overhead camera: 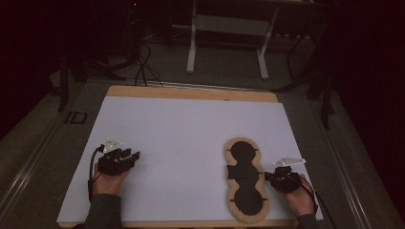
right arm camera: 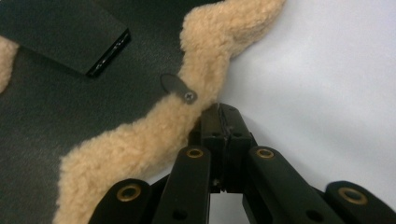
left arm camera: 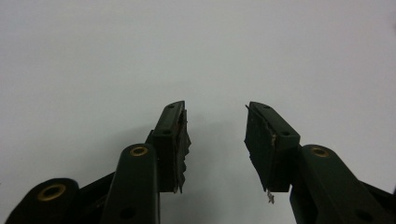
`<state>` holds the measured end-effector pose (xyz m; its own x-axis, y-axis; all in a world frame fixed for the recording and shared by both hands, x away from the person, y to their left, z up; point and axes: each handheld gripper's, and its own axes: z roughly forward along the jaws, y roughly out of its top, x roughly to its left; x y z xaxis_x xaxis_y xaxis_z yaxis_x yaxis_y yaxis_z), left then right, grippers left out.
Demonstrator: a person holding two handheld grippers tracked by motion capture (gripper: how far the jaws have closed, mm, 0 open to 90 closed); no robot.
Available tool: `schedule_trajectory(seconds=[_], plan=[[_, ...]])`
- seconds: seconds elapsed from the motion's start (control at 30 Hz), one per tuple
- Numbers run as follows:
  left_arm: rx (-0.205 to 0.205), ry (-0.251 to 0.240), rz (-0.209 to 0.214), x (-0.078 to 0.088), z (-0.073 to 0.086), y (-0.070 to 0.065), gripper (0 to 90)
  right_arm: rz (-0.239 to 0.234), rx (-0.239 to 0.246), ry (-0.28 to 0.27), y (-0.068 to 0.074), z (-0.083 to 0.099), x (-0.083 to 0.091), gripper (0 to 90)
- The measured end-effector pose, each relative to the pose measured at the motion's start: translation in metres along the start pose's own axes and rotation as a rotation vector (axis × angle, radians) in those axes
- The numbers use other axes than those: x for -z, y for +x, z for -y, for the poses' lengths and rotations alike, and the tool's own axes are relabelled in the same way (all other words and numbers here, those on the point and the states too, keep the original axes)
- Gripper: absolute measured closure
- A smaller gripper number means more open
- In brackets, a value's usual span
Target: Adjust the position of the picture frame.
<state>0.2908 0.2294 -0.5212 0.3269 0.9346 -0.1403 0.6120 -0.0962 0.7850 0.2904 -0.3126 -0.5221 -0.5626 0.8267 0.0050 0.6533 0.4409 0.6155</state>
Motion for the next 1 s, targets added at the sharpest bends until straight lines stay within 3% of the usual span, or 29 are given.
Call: schedule_trajectory(seconds=[0.13,0.6,1.0], plan=[[-0.002,-0.002,0.000,0.000,0.000,0.000,58.6,-0.007,0.023,0.022,0.002,0.001,0.003,89.9],[-0.015,0.002,0.002,-0.001,-0.001,-0.002,59.0,-0.065,0.027,0.037,0.007,0.004,0.005,90.0],[-0.048,0.017,0.011,-0.003,-0.002,-0.007,63.3,-0.055,0.016,0.027,0.014,-0.003,-0.002,90.0]])
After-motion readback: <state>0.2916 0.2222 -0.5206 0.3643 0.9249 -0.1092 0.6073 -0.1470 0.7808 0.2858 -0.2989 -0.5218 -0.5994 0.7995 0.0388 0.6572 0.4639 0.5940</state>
